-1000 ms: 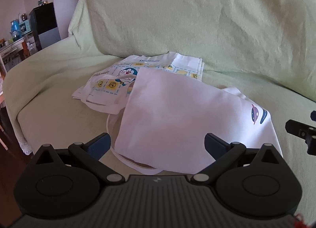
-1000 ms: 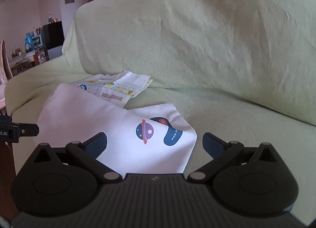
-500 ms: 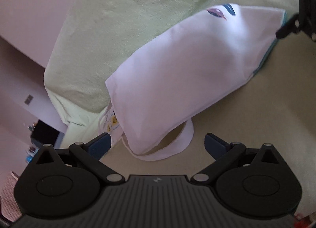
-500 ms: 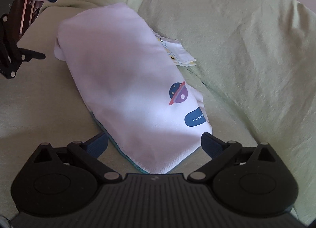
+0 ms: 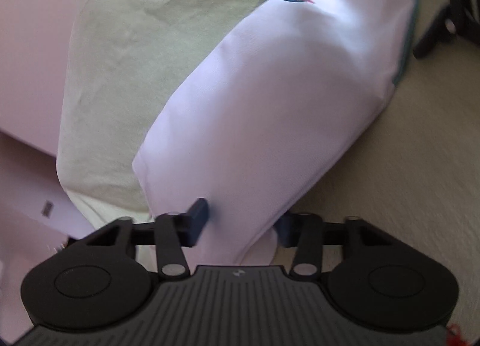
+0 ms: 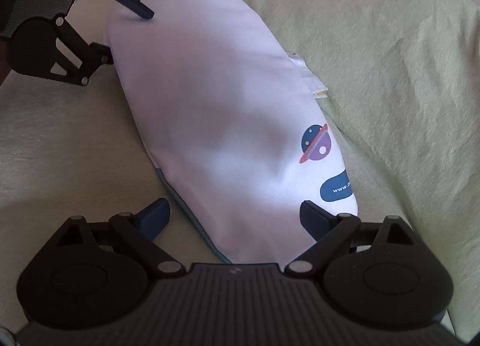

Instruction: Fold shopping bag

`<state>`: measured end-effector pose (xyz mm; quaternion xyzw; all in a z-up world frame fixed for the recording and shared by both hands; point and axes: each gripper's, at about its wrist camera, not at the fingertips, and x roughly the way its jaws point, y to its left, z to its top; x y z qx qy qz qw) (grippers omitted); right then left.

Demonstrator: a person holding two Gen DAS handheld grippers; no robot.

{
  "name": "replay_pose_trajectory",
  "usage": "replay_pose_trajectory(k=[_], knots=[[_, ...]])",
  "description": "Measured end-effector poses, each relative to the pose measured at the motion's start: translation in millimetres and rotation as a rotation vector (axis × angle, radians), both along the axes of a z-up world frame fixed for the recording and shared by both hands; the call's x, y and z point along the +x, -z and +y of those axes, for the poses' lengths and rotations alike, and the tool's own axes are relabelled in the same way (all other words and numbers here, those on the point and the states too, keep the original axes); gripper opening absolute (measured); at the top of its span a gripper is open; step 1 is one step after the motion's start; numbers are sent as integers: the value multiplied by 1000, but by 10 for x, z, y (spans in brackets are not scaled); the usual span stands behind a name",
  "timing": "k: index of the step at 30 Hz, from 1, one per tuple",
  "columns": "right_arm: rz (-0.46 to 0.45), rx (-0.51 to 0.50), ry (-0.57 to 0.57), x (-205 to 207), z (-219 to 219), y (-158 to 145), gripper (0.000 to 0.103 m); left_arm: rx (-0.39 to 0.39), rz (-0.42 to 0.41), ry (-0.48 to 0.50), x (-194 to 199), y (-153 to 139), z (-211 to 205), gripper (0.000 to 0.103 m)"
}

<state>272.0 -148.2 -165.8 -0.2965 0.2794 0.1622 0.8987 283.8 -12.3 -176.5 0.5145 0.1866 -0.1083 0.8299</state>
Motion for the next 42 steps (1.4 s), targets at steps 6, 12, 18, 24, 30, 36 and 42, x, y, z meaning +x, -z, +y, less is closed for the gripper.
replay_pose_trajectory(k=[6,12,18,24,30,36,42], knots=[[-20,-76,-1,-13,133,57,26,-261,35,-40,-82,-383,123,38],[-159,-143,20,-375,152,-45,4,-301,38,-53,-361,-374,234,45],[-218,-66,23,-1025,-65,-587,4,-230,1,-28,-702,-377,100,42],[-292,-2,16,-1654,-140,-1175,4,-247,-26,-74,-1026,-542,37,7],[-246,-87,58,-1886,-90,-1014,31,-408,-4,-109,-1686,-899,207,7],[-135,-107,-5,-2090,13,-784,0,-385,10,-175,-2097,-892,333,7],[-173,53,-38,-2329,-33,-1495,0,-354,-130,-152,-2050,-1549,368,9]])
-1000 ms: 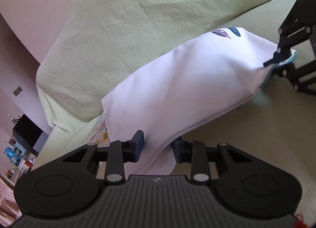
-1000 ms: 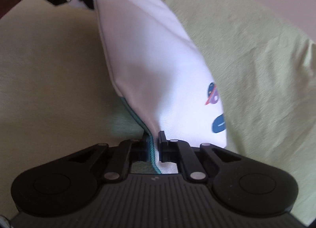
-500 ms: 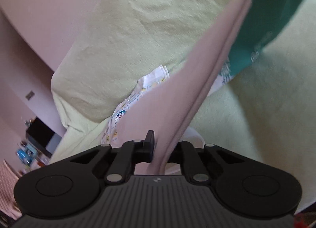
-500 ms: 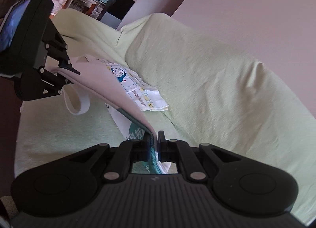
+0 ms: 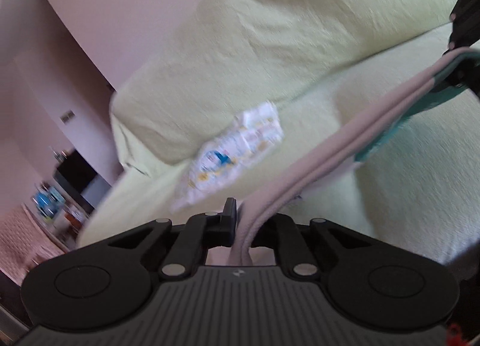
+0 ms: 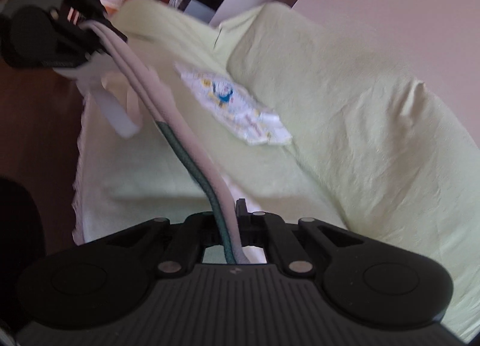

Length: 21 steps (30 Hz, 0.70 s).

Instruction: Fold shopping bag

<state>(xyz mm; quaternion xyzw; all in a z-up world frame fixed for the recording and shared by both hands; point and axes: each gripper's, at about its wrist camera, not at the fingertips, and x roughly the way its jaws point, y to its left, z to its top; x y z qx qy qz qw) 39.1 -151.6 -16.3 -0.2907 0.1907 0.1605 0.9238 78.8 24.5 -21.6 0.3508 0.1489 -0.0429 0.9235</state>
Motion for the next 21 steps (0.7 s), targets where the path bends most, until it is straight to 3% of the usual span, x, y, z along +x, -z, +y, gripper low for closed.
replay_pose_trajectory(k=[6,10,12,14,15,17,19,21], knots=[[-18,263,64,16,-331,-869,0,35,-122,107,491,-856,-473,8],[5,475,218,-42,-926,-1254,0,63,-168,285,628,-1220,-1306,8],[48,556,293,-61,-1271,-1299,0,71,-145,390,637,-1302,-1785,11],[111,626,409,-114,-1686,-1210,0,75,-110,465,599,-1267,-2136,22],[138,646,474,-133,-1873,-1134,0,75,-59,520,579,-1188,-2375,46],[204,654,621,-178,-2207,-854,1,73,45,630,483,-944,-2885,60],[261,642,760,-192,-2465,-549,2,70,158,690,342,-623,-3255,62],[338,583,898,-221,-2725,-78,10,82,225,715,217,-390,-3390,62]])
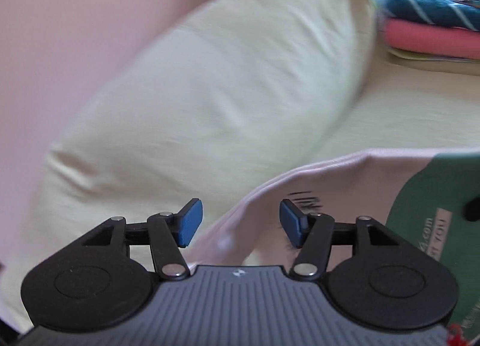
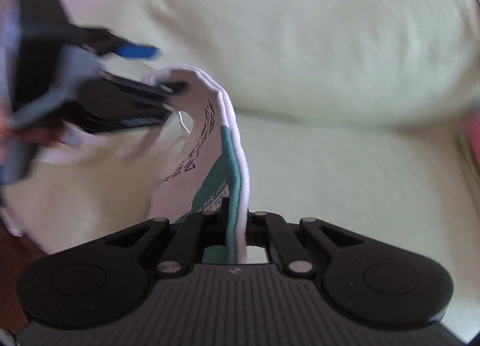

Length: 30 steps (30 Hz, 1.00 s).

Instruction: Fold shopping bag

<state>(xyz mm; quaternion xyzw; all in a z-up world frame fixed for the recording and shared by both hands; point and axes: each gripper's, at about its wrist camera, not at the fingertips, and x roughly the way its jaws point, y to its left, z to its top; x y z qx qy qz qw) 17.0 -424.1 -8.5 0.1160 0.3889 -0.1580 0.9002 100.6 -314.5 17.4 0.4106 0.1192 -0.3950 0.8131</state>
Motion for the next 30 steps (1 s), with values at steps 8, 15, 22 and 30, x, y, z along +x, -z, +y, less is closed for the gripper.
replay_pose_trajectory(k=[8,15,22,30], knots=[[53,126,157,-575,-424,926,44,-12,351,-244,-189,749,974,68],[-16,269,249,-1074,-412,1245,51,-123,702,-542,-96,1336,1609,68],[-35,138,169,-955,-285,1088,2,-176,792,-502,-71,1446,1518,36],[-71,117,192,-989,-412,915,2,-180,812,-470,-71,1449,1495,35]])
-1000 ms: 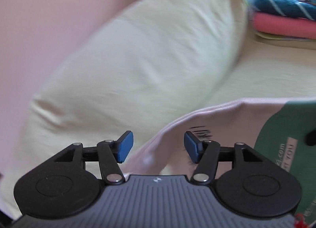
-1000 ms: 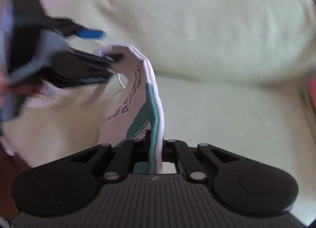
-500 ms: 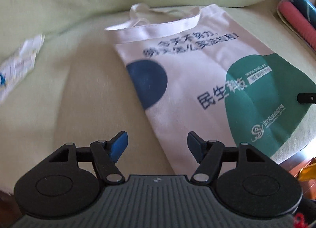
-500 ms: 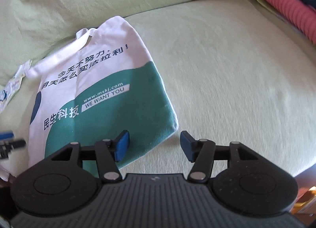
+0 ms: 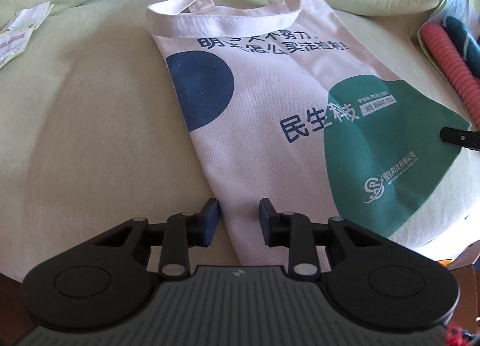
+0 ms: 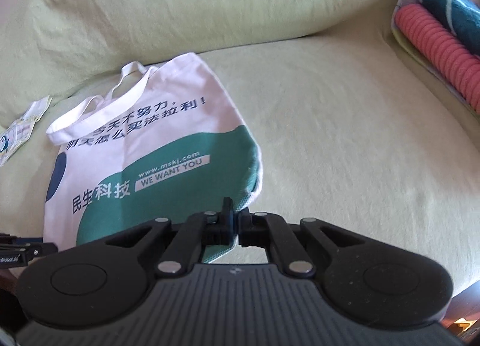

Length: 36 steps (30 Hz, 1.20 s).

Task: Fold shopping bag
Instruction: 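Open both grippers and release the flipped bag onto the sofa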

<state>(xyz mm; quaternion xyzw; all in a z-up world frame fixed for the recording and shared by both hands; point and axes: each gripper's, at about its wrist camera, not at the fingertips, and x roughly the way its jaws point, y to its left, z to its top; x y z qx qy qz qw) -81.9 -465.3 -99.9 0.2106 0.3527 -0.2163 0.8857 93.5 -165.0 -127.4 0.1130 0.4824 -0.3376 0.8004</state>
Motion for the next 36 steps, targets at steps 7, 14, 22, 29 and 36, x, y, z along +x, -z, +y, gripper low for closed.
replay_pose_trajectory(k=[7,14,22,29,36], knots=[[11,6,2,-24,49,56,2,30,-48,-4,43,14,-84,35],[84,16,-2,-184,305,286,2,63,-95,5,151,-65,-139,34],[66,79,-2,-326,284,296,10,44,-189,67,210,-544,-236,36],[29,76,84,-342,48,258,47,130,-178,220,545,-270,-981,41],[41,34,43,-336,-237,266,47,133,-239,231,1069,-225,-1341,41]])
